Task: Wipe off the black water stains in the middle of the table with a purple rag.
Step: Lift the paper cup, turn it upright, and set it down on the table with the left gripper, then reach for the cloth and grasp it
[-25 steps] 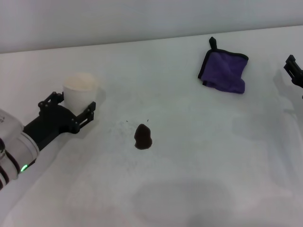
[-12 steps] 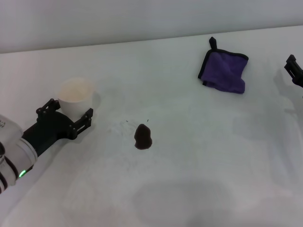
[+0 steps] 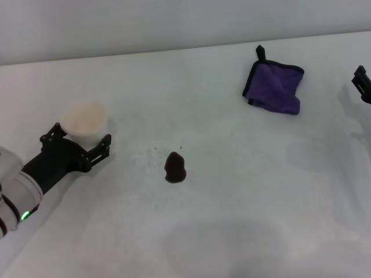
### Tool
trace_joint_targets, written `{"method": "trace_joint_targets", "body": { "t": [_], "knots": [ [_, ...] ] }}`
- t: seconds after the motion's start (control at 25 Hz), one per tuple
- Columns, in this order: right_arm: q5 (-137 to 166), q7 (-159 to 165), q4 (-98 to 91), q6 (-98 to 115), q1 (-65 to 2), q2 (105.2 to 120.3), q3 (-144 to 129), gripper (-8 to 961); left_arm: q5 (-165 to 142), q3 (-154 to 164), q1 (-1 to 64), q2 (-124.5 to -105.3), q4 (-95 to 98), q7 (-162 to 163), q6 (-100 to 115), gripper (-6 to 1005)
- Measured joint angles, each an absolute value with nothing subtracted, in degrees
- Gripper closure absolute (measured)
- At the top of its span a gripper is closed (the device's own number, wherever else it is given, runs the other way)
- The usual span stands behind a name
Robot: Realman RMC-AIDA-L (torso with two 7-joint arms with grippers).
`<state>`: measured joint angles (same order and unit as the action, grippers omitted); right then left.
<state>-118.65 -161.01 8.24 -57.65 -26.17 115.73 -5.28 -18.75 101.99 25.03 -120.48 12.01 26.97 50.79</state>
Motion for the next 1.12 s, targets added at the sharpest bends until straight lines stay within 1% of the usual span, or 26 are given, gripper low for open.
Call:
{"method": "trace_joint_targets", "body": {
  "t": [0.2,0.96,1.12],
  "knots": [
    [-118.68,-161.01,8.17,-57.65,-26.10,115.66,-5.27,86,-18.45,102.89,24.93,-120.50,12.17,26.87,50.79,135],
    [-118.65,-161.02,8.09,-57.79,-26.11,115.57,-5.46,87,-15.15,106.49,21.31,-120.41,13.29,27.23,51.78,127],
    [-118.62,-160.98,8.08,-57.81,-26.31,115.57,-5.69,87,-15.15,106.97,19.16,-120.48,14.99,27.28,51.84,127]
  ]
}}
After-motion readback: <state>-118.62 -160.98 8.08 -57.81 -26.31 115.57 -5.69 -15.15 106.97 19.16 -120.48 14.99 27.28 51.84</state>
